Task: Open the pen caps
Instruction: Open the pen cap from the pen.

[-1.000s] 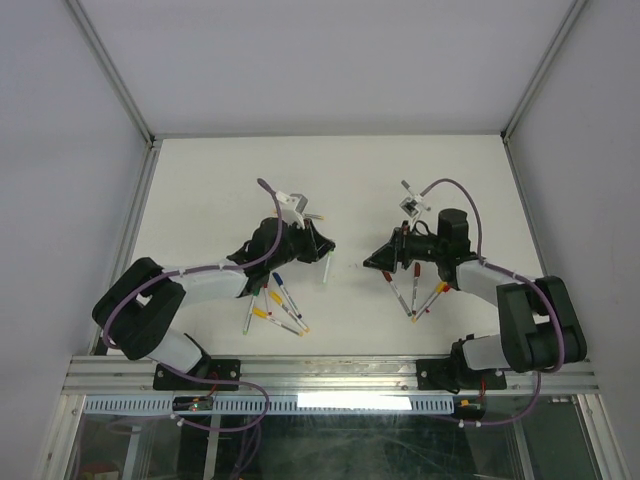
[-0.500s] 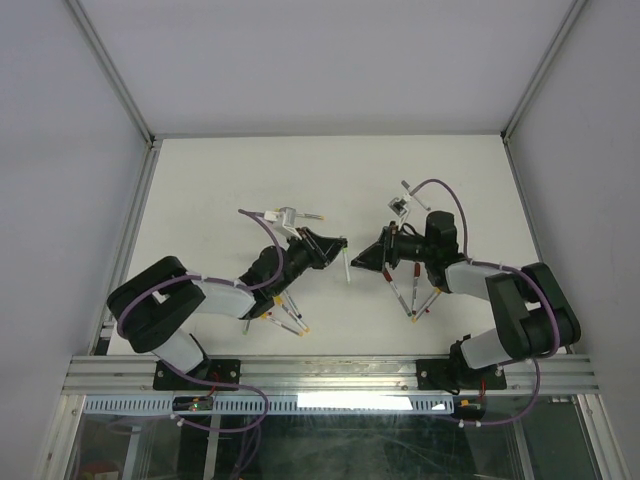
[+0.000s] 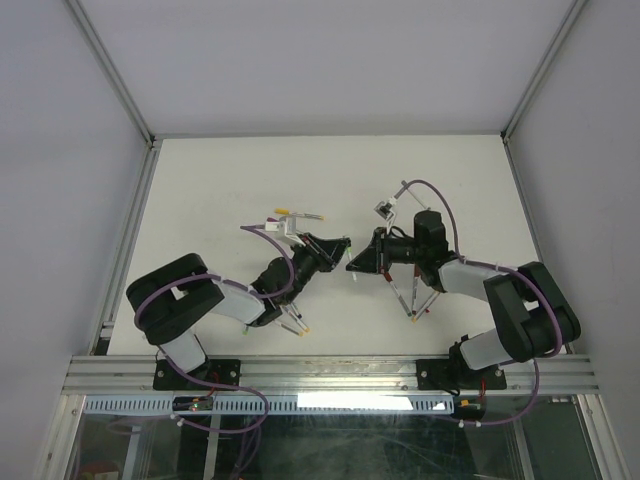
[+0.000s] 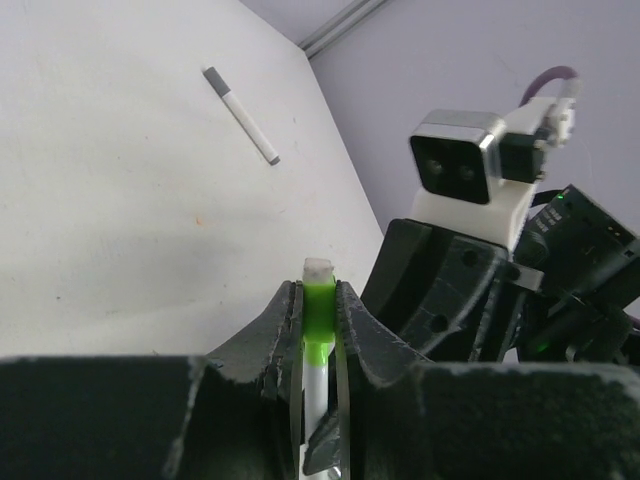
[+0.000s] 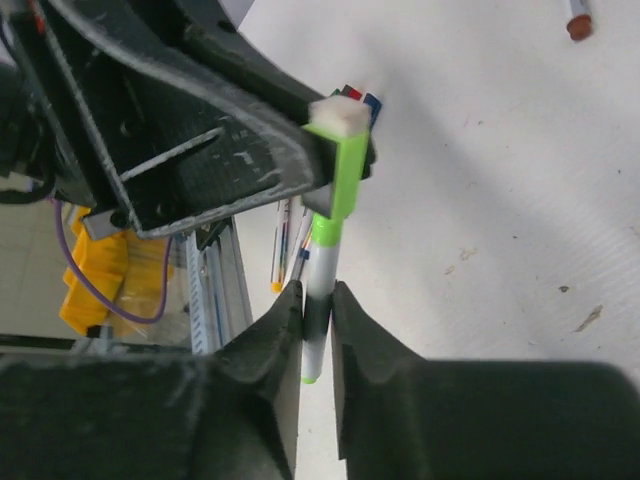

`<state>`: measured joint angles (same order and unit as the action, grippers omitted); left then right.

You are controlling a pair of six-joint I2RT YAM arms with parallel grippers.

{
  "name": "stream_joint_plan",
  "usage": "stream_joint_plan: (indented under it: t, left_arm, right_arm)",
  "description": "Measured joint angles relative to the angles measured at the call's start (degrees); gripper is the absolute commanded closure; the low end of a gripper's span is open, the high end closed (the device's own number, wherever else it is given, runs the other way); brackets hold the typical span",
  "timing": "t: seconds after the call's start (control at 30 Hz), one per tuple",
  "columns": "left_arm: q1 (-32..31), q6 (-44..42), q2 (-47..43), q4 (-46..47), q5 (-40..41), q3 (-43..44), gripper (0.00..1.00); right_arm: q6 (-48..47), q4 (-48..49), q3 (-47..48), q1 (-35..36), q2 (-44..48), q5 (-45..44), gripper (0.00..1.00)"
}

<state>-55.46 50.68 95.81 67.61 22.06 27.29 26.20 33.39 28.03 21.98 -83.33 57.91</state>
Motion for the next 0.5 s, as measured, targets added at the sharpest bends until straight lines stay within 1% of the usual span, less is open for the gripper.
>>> stream_joint_plan:
  t: [0.03, 0.1, 0.13, 0.3, 0.37, 0.43, 0.5]
  left_arm:
    - [-0.1, 0.0, 0.2, 0.6, 0.1, 0.0, 1.00]
    - [-0.1, -0.1, 0.5, 1.6, 0.4, 0.0, 1.00]
    - [-0.2, -0.2, 0.7, 1.9, 0.4, 0.0, 0.98]
    - [-0.2, -1.0, 0.8, 4.9, 0.3, -1.1, 0.46]
    - [-0.5, -2.2, 0.5, 6.5, -0.3, -2.6, 0.31]
    - [-0.5, -3.8, -0.8, 7.4, -1.0, -4.9, 0.19]
    - [-0.4, -5.8, -3.2, 7.6, -1.7, -7.4, 0.05]
  right_arm:
    - [-0.5, -0.6, 0.3, 0.2, 0.0, -0.1, 1.00]
    - [-0.4, -2.2, 0.9, 0.1, 0.0, -0.5, 1.00]
    - [-0.6, -2.9, 1.1, 0.1, 0.0, -0.6, 1.00]
    - [-1.7, -6.9, 3.3, 0.2, 0.0, 0.3, 1.00]
    - [-2.1, -8.8, 4.4, 0.4, 0.0, 0.6, 1.00]
    - [-2.4, -11.6, 5.8, 0.4, 0.0, 1.1, 1.00]
    - [-7.4, -17.2, 8.3, 0.4, 0.0, 2.9, 1.00]
